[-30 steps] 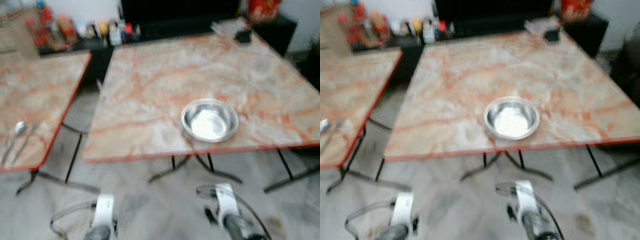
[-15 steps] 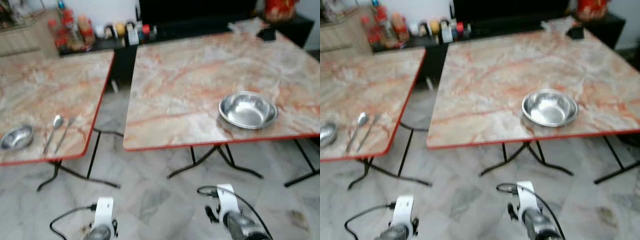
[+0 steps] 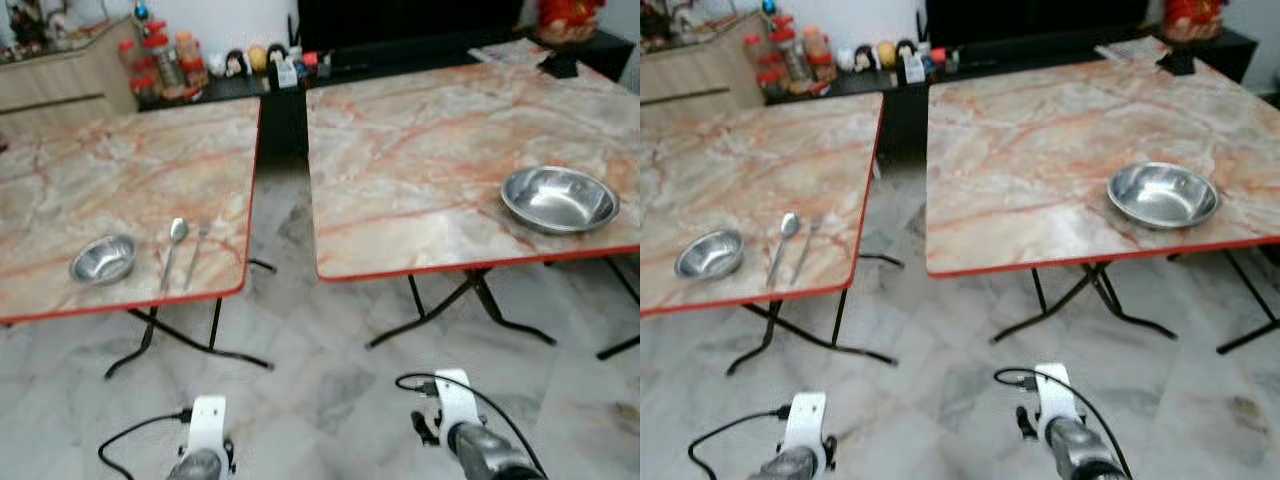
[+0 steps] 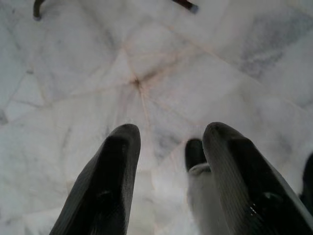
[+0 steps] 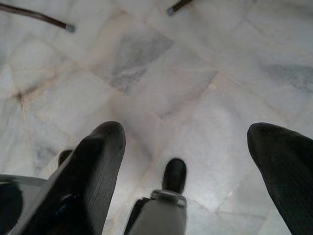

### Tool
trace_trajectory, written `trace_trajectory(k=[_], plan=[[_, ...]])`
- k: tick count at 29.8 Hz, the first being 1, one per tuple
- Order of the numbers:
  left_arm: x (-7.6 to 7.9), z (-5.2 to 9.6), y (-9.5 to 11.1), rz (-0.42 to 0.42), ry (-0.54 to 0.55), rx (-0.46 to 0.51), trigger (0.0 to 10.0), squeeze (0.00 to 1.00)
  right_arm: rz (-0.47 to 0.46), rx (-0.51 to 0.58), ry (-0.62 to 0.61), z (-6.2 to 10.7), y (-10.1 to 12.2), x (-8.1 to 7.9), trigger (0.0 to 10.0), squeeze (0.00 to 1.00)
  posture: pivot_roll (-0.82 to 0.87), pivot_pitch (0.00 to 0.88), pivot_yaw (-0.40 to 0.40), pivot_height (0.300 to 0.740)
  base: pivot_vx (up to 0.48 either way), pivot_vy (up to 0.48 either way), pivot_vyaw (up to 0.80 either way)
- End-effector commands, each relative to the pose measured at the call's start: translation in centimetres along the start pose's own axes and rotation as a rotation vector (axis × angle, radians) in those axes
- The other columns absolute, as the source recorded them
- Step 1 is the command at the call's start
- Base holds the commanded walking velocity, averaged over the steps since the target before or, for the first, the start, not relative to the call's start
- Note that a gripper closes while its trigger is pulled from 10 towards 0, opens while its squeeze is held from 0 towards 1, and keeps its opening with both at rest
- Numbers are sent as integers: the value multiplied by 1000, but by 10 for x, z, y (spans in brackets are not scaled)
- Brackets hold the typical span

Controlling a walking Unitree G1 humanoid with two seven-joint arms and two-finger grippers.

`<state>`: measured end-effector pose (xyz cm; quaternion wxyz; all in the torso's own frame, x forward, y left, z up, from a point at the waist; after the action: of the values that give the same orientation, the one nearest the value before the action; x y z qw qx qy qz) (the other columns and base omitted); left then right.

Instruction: Setting the table

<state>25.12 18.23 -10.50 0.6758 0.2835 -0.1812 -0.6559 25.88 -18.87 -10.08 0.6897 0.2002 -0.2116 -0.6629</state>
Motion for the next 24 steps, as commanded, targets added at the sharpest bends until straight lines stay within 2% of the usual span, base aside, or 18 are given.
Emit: trace_trajectory(k=[1, 24], plan=[[-12, 1, -12, -2, 29, -36, 10000, 0, -2, 11, 32, -1, 6, -13, 10000, 0, -91, 18, 83, 740, 0, 401, 0], [-11, 0, -10, -1, 31, -34, 10000, 0, 1, 15, 35, -1, 8, -13, 10000, 0, -78, 29, 77, 740, 0, 399, 0]])
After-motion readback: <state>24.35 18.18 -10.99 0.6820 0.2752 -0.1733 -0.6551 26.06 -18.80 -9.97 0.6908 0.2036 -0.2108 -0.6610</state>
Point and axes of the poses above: a point about 5 cm out from each wrist's last joint towards the gripper, its own z axis pointing back from the gripper into the wrist, its own y axis along the axis of the wrist's last joint, x = y × z, the point moved 5 cm from there along -z, pointing out of the wrist towards the gripper, and after that the axes turned 1 degree about -z, right-handed, at the moved point
